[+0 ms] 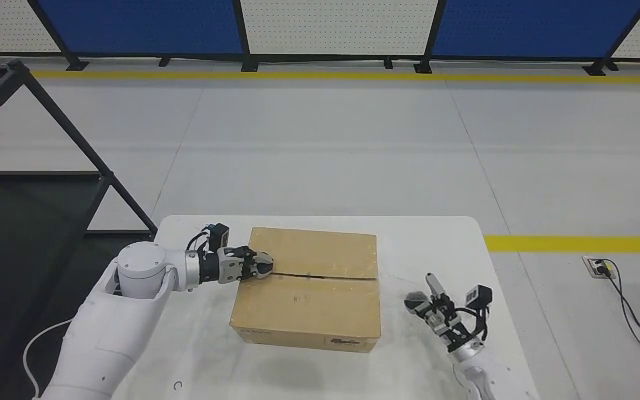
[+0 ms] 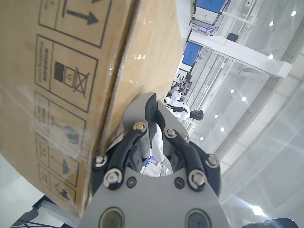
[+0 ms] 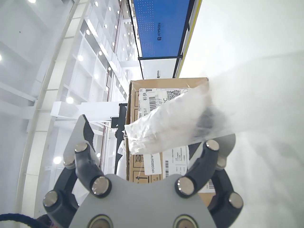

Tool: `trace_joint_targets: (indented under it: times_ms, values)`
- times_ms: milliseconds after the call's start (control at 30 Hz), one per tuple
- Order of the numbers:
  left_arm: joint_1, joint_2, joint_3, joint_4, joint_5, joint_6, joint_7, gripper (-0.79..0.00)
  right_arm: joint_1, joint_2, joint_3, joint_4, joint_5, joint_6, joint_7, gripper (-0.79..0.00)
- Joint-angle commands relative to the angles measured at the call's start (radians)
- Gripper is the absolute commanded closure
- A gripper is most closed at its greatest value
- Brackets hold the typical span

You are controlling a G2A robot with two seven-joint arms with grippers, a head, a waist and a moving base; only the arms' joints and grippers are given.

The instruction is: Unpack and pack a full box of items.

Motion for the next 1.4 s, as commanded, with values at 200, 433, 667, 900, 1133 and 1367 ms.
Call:
trace_joint_targets:
  times_ms: [200, 433, 667, 900, 1133, 1367]
  values:
    - [0.0, 0.0, 0.0, 0.0, 0.0, 0.0, 0.0, 0.0, -0.089, 0.007, 0.057, -0.071, -0.022, -0.068, -0.018, -0.785]
    - [0.0, 0.0, 0.0, 0.0, 0.0, 0.0, 0.0, 0.0, -0.12, 0.005, 0.085, -0.113, -0.015, -0.083, -0.033, -0.785]
    - [0.0, 0.0, 0.0, 0.0, 0.0, 0.0, 0.0, 0.0, -0.056, -0.009, 0.056, -0.067, -0.016, -0.026, -0.056, -0.785]
    - [0.0, 0.0, 0.0, 0.0, 0.0, 0.0, 0.0, 0.0, 0.011, -0.034, -0.006, 0.013, -0.009, -0.018, -0.074, -0.785]
    - [0.0, 0.0, 0.0, 0.0, 0.0, 0.0, 0.0, 0.0, 0.009, -0.045, 0.007, 0.024, 0.018, -0.103, -0.101, -0.785]
    - [0.0, 0.0, 0.0, 0.0, 0.0, 0.0, 0.0, 0.0, 0.022, -0.046, 0.047, 0.012, 0.065, -0.09, -0.074, -0.785]
